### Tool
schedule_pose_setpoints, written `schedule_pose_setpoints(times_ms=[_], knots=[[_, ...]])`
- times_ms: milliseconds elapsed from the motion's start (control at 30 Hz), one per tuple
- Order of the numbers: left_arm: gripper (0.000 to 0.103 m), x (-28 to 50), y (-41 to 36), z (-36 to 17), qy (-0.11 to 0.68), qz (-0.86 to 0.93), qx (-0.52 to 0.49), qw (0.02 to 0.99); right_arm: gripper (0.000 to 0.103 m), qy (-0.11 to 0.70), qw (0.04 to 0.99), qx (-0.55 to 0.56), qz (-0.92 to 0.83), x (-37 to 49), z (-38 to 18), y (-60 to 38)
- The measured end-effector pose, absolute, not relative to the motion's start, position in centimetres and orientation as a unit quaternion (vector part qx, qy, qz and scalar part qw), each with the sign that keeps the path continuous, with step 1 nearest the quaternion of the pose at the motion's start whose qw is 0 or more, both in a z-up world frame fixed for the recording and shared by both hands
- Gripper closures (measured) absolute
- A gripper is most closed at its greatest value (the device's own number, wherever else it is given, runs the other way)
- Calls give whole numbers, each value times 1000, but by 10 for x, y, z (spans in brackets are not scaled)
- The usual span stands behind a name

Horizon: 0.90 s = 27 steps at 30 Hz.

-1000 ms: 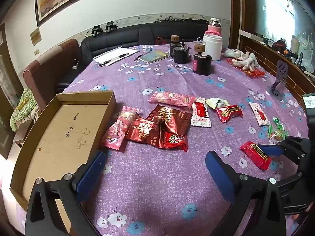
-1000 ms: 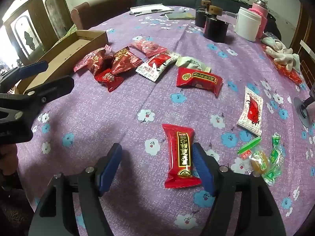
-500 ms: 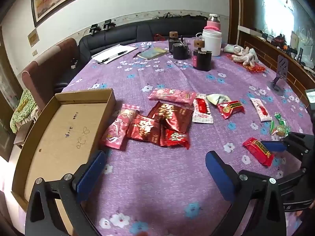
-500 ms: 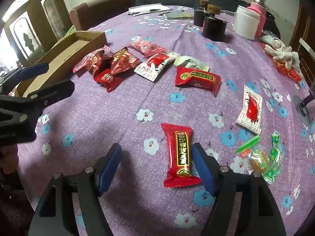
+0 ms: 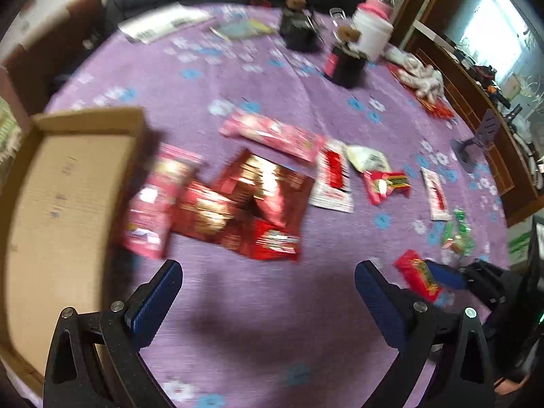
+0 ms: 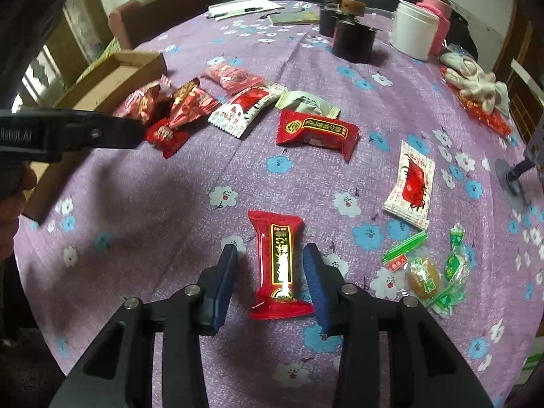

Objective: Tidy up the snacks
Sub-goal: 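Close the right tool on the red gold-print candy bar while the left tool grasps a small red candy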

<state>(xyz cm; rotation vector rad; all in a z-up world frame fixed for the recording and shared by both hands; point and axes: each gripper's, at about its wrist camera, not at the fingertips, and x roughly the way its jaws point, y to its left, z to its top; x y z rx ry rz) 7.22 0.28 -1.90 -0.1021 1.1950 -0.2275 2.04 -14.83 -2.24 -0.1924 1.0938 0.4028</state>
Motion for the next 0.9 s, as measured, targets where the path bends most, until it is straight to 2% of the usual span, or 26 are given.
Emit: schedule_pose_setpoints(times_ms=[167,367,767,900], knots=[[1,87,-10,-29,595,-138,-68,789,63,518,828,-82,197,23,-23,-152],[3,101,-8,-41,604,-139,-106,777,52,518,826,-71,211,22,-24,-152],[3,96,12,-44,584,-98,-69,803,31,517,823,-72,224,21,-25,-147],[3,94,-2,-48,602,-89,6,794,28,516,824,-78,223,21,-26,-145]])
